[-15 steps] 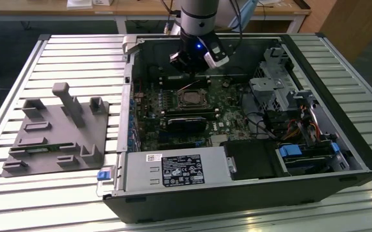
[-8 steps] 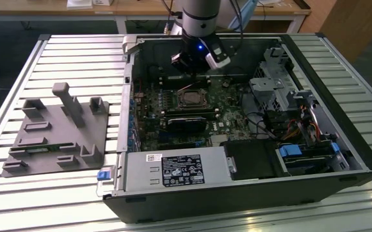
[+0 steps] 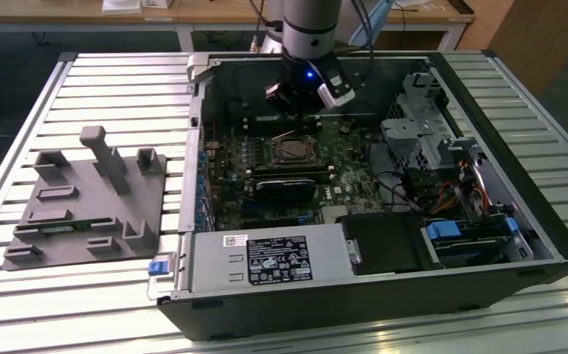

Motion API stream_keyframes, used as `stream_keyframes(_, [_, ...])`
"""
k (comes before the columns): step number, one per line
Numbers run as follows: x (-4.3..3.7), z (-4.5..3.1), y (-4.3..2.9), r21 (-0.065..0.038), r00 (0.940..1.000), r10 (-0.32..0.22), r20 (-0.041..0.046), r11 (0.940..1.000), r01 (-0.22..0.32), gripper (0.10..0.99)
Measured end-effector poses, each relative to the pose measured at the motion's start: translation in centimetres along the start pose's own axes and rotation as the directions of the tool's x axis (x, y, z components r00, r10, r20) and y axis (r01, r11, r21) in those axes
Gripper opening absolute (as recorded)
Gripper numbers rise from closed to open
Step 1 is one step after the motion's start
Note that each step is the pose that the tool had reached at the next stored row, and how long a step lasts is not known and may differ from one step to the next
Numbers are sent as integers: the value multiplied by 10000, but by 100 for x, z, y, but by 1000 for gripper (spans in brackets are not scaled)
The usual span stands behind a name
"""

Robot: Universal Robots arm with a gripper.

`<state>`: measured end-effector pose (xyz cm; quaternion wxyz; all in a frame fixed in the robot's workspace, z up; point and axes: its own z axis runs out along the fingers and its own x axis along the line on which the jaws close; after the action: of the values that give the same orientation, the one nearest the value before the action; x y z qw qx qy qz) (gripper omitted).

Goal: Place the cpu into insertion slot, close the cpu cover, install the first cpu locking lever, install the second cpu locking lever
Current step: 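Install the first cpu locking lever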

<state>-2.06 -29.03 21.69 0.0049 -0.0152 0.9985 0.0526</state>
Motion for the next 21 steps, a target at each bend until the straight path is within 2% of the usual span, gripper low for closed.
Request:
stream_keyframes(10, [-44,93,-11,16,10000,1,-8,10000,-1,106])
stream_keyframes(21, [-59,160,-17,151,10000,10,-94,9999,-8,106])
